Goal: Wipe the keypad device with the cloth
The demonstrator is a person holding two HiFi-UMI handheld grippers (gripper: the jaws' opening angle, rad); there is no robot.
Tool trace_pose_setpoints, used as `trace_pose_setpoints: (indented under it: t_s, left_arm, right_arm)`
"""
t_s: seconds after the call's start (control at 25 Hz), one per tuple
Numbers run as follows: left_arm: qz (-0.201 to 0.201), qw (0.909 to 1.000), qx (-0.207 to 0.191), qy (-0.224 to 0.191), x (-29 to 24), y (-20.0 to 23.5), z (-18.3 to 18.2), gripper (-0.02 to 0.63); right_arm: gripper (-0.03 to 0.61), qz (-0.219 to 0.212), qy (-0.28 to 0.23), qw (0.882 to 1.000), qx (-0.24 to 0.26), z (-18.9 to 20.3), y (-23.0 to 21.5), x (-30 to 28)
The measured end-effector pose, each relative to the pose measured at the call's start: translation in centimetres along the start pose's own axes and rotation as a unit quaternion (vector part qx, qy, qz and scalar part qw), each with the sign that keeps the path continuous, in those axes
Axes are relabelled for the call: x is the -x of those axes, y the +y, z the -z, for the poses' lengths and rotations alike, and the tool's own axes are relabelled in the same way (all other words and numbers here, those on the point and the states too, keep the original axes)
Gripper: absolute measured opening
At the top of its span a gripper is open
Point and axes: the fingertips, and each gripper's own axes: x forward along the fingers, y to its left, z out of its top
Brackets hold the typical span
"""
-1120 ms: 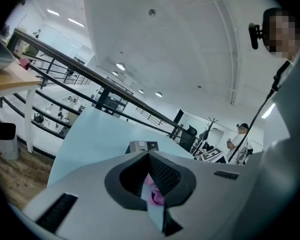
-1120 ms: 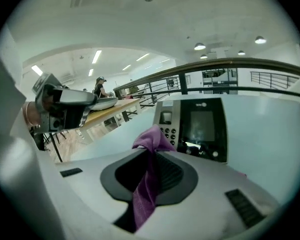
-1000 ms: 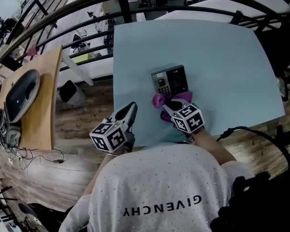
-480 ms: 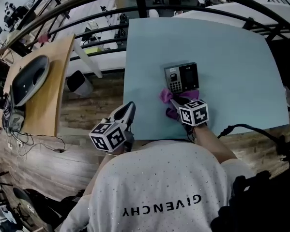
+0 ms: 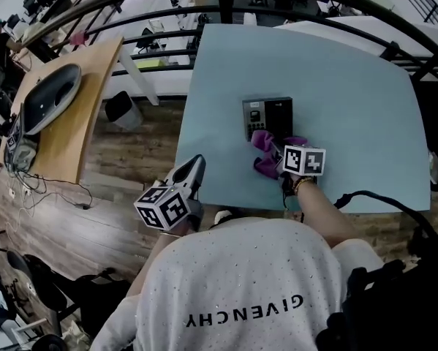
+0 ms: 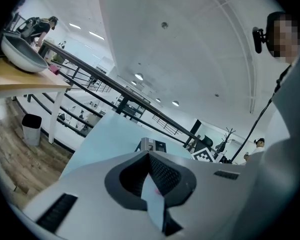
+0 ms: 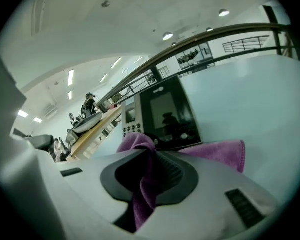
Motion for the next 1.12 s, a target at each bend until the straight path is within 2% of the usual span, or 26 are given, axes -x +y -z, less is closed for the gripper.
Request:
trace_pose_setpoints:
  t_s: [0.16,0.4,0.76,0.84,0.96,1.04,1.12]
  left_arm:
    - [-0.01,0.9999,0.006,-0.002,-0.2,-2.1,1.6,0.0]
    - [-0.033,0.9994,0.012,-0.001,0.6,-4.6,3.7,0.0]
    - [-0.046,0.9989,0.009,0.0,0.7,-9.1,6.5,0.0]
    - [-0.04,0.9991,0.009,0.004,0.3,-10.4,7.3,0.0]
    - [-0.031,0.9995,0.009,0.002,-0.3,-11.9,8.0,0.0]
    - [-0.026,0.9996,0.01,-0.012,-0.4,-12.7,7.6,0.0]
    - [-0.02,0.9994,0.008,-0.027,-0.6,-13.4,6.9,0.0]
  right_arm:
    - [0.044,-0.005,-0.023,0.998,-0.062,-1.1,-3.0,1.4]
    - [0.044,0.012,-0.063,0.991,-0.118,-2.2,-7.1,4.5]
    - [0.044,0.017,-0.076,0.988,-0.132,-2.0,-10.0,8.0]
    - [0.044,-0.009,-0.096,0.985,-0.145,-2.5,-10.1,9.1]
    - [0.041,-0.072,-0.158,0.966,-0.191,-4.0,-9.7,11.6]
    - [0.041,-0.095,-0.188,0.955,-0.209,-4.8,-9.7,13.4]
    - [0.04,-0.106,-0.202,0.951,-0.207,-5.3,-9.6,15.2]
